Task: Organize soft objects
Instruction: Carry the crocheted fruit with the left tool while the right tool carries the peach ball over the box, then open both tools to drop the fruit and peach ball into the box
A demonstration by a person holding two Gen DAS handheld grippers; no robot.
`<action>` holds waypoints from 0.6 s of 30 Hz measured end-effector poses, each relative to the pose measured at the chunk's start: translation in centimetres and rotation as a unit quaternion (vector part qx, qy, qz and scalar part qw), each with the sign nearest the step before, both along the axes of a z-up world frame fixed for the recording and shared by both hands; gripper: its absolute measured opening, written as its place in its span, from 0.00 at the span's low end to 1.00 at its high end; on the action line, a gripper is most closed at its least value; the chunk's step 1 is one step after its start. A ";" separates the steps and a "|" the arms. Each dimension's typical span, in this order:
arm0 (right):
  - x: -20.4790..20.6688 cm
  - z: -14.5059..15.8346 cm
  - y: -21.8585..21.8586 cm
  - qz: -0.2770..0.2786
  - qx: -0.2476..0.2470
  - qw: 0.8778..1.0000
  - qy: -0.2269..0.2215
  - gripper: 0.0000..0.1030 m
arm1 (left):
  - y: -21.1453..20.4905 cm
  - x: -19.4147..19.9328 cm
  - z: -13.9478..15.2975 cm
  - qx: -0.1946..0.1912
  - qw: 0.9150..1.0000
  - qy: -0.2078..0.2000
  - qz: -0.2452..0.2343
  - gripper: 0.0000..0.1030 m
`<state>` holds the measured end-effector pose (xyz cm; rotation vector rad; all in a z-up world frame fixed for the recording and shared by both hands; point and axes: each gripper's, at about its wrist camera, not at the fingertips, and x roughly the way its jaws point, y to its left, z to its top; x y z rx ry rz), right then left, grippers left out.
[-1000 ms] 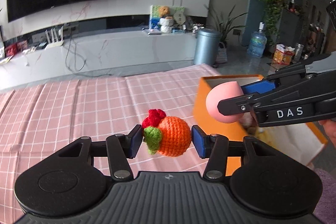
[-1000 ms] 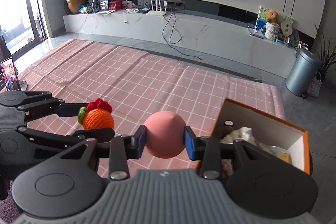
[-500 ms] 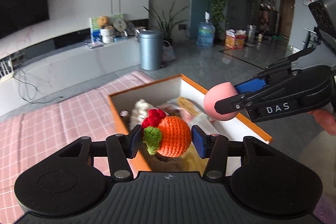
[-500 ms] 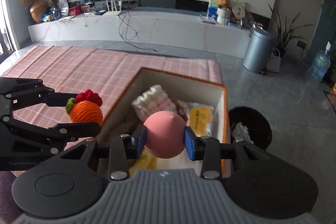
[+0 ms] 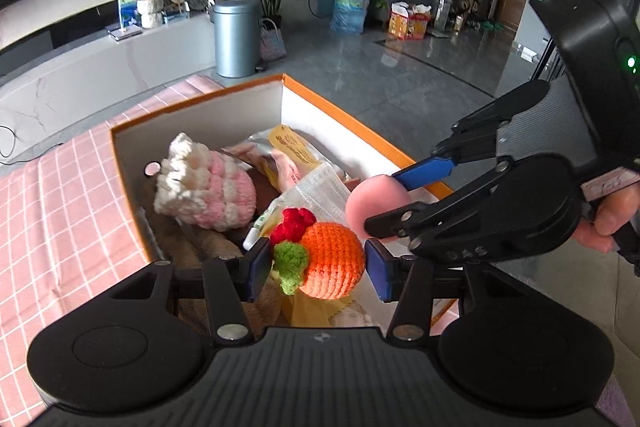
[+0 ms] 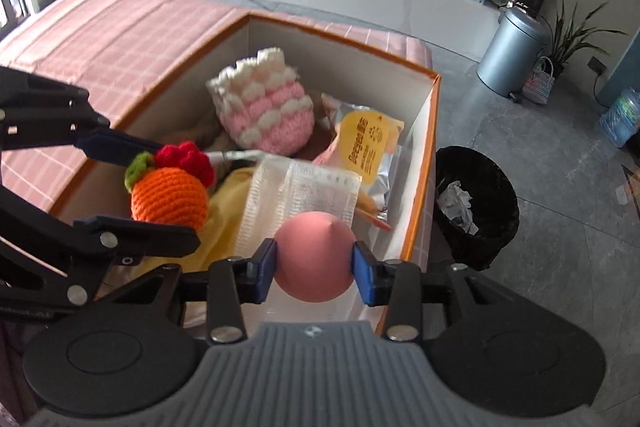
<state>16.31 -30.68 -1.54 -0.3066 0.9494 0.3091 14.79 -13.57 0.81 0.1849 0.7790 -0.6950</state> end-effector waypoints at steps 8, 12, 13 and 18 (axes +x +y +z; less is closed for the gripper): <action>-0.3 -0.3 -0.3 0.016 -0.010 1.000 -0.017 0.48 | -0.3 0.5 -0.9 0.003 1.000 0.015 -0.004 0.56; -0.9 0.8 -1.3 -0.003 0.002 0.999 -0.050 0.49 | -0.4 0.7 -1.1 0.007 0.999 0.033 0.010 0.56; -1.1 1.1 -1.6 -0.012 0.004 0.998 -0.059 0.49 | -0.5 0.6 -1.2 0.004 0.999 0.035 0.006 0.56; -1.5 1.7 -2.6 -0.049 0.017 0.994 -0.092 0.49 | -2.4 0.2 -1.5 0.004 0.999 0.043 -0.022 0.56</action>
